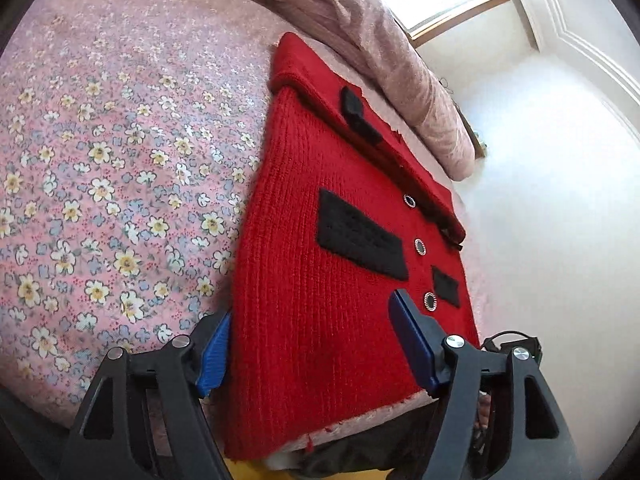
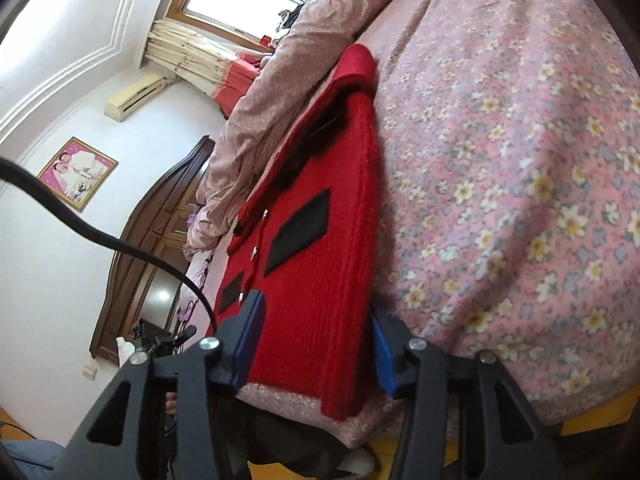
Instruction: Fold small clothes
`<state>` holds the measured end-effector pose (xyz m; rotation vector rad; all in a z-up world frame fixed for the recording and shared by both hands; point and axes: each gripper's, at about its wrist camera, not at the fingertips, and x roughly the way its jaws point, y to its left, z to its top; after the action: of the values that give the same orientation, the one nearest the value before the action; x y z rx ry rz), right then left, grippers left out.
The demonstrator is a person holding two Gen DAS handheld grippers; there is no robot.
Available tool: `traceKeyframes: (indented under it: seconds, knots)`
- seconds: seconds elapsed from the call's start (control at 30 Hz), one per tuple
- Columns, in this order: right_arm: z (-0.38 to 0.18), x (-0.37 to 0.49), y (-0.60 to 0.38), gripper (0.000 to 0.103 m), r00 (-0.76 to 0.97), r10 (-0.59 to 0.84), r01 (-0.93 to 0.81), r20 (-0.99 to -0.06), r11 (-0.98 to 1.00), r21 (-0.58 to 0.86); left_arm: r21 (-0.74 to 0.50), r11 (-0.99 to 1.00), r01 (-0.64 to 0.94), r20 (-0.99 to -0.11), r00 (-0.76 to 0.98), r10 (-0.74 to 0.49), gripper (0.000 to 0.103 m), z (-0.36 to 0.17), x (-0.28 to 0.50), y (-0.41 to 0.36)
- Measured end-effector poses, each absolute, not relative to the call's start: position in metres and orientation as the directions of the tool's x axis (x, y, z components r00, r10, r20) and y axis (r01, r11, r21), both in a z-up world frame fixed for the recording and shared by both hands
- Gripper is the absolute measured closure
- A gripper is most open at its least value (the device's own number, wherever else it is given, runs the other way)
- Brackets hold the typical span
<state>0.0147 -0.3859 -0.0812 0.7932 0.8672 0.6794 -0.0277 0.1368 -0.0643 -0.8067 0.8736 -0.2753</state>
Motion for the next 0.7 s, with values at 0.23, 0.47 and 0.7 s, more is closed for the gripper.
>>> traceKeyframes:
  seconds: [0.23,0.47,0.7]
  knots:
    - [-0.083,0.016,-0.373,0.079,0.43,0.791,-0.206,-0.436,0.556,0.805,-0.754,0.654,-0.057,-0.555,0.59,-0.587,0.037,-0.066,-0.036,0.123]
    - [-0.087,0.017,-0.378,0.092,0.436,0.774,-0.168,-0.459,0.571,0.803,-0.743,0.654,-0.139,-0.592,0.592,-0.547,0.086,-0.077,-0.03,0.127]
    - [-0.079,0.004,-0.378,0.096,0.453,0.738,-0.172,-0.5,0.623,0.763,-0.764,0.623,-0.167,-0.581,0.597,-0.553,0.101,-0.082,-0.038,0.135]
